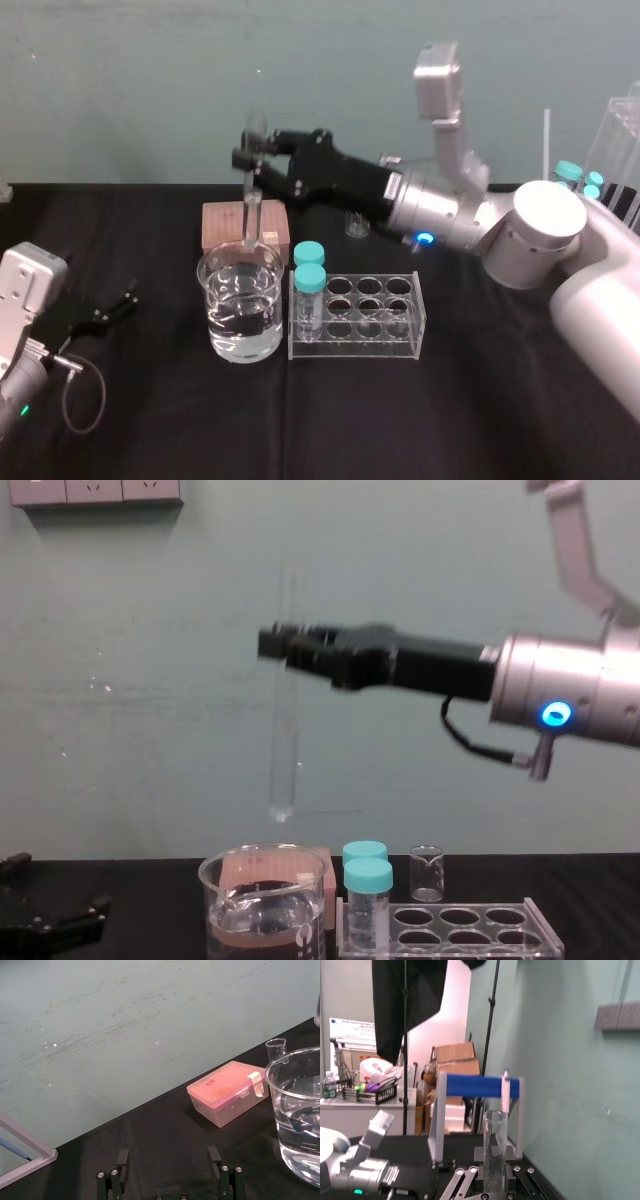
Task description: Hold the test tube with one hand and immerse one end into the beaker, then return it to the test tube rack.
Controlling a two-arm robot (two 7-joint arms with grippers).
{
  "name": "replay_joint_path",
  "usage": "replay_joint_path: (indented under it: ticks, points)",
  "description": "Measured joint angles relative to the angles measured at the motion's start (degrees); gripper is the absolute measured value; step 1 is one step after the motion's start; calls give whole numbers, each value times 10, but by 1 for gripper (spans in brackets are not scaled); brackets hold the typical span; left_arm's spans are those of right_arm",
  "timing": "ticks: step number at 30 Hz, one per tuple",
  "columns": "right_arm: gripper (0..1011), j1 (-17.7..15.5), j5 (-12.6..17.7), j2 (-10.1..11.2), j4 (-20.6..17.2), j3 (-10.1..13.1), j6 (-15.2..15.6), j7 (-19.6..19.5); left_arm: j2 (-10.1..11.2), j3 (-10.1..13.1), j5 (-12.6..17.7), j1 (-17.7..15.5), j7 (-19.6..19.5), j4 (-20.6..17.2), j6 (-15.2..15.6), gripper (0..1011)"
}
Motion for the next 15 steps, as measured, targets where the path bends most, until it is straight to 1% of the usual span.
replay_joint_path:
  ticks: [4,5,7,8,11,15]
  points:
    - [241,-12,5,20,-41,13,-4,-13,0,0,0,0,0,0,0,1000]
    - [241,-19,7,29,-56,19,-5,-22,0,0,0,0,0,0,0,1000]
    - [241,-25,7,38,-70,25,-5,-31,0,0,0,0,0,0,0,1000]
    - [242,-33,7,48,-82,32,-5,-41,0,0,0,0,0,0,0,1000]
    - [242,-47,7,62,-100,43,-4,-59,0,0,0,0,0,0,0,1000]
    - [241,-79,2,91,-129,66,9,-100,0,0,0,0,0,0,0,1000]
